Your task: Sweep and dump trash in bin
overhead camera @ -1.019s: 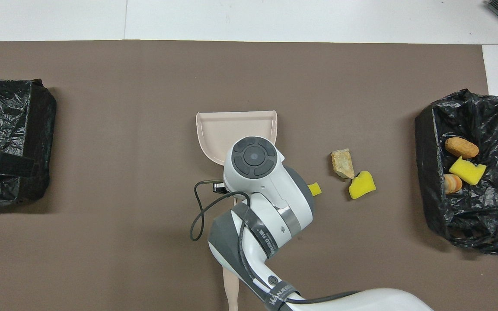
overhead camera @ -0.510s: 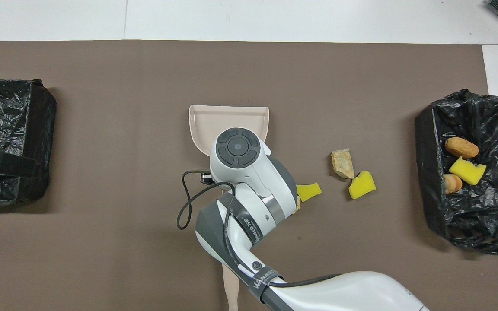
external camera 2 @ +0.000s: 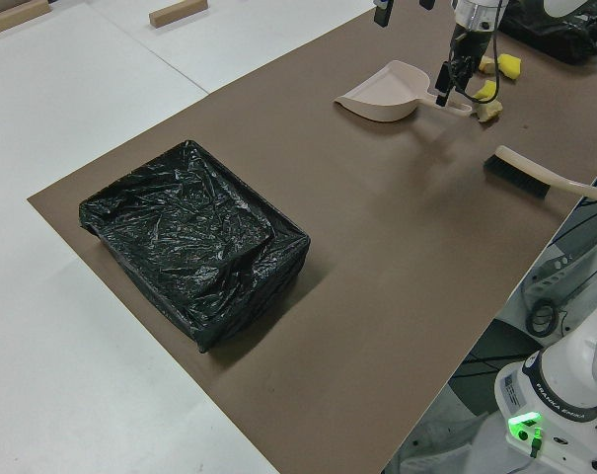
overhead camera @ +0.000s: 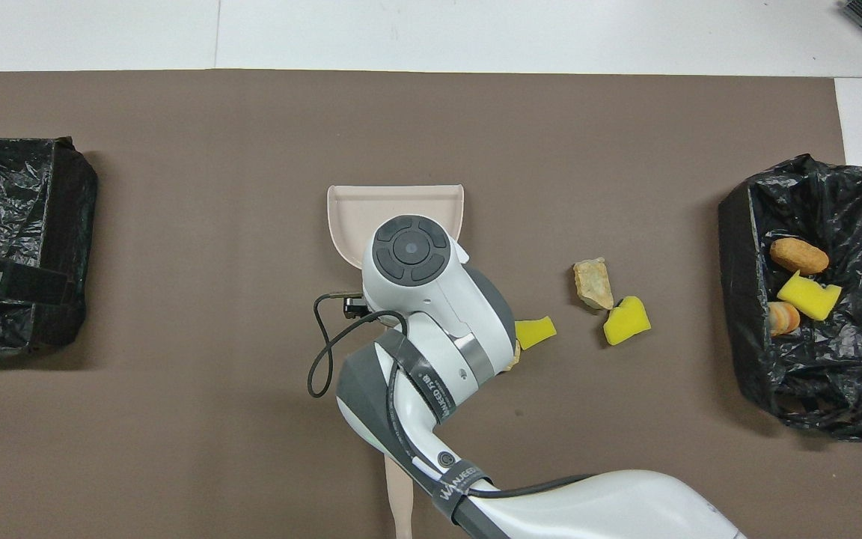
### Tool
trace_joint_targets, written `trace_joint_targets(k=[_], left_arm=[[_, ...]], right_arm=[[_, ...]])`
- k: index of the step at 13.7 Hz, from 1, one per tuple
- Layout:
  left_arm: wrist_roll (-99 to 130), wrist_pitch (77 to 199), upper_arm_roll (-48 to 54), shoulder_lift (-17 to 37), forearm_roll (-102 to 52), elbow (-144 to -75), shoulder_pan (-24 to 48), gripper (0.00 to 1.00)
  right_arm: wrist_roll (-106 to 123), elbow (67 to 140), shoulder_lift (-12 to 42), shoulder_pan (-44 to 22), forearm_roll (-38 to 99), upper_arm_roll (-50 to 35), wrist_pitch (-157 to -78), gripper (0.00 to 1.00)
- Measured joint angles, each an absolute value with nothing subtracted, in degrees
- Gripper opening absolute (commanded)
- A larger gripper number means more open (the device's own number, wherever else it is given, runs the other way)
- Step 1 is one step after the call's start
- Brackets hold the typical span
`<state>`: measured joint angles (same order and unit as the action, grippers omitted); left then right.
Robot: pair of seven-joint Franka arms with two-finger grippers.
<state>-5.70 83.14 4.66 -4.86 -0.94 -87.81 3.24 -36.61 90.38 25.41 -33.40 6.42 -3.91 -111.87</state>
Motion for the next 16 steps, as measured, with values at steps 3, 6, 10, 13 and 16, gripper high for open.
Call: trace_joint_targets(k=[3, 6, 10, 13, 16], left_arm=[[-5.5, 87.1, 5.8, -4.5, -1.0, -90.6, 4.5, 1.00], [-2.0, 94.3, 6.3, -4.0, -1.1, -96.1, 8.9, 1.00], [7.5, 107.3, 6.6, -1.2, -1.1, -104.0, 17.4, 1.00], [11.7, 114.4, 6.6, 4.2, -1.1, -106.3, 21.7, 1.00], [18.7, 121.6, 6.7, 11.3, -1.1, -106.8, 27.1, 1.00]], right_arm=[[-33.9, 91.4, 21.5, -31.3, 6.5, -3.9, -106.0, 1.00], [-33.2, 98.5, 14.7, -31.4, 8.1, -4.0, -105.1, 1.00], [-33.2, 114.2, 2.8, -33.9, 10.1, -4.1, -107.4, 1.00], [-33.2, 128.5, -5.7, -38.1, 14.6, -4.2, -117.0, 1.00], [-35.1, 139.2, -12.8, -43.1, 16.5, -4.2, -124.1, 1.00]])
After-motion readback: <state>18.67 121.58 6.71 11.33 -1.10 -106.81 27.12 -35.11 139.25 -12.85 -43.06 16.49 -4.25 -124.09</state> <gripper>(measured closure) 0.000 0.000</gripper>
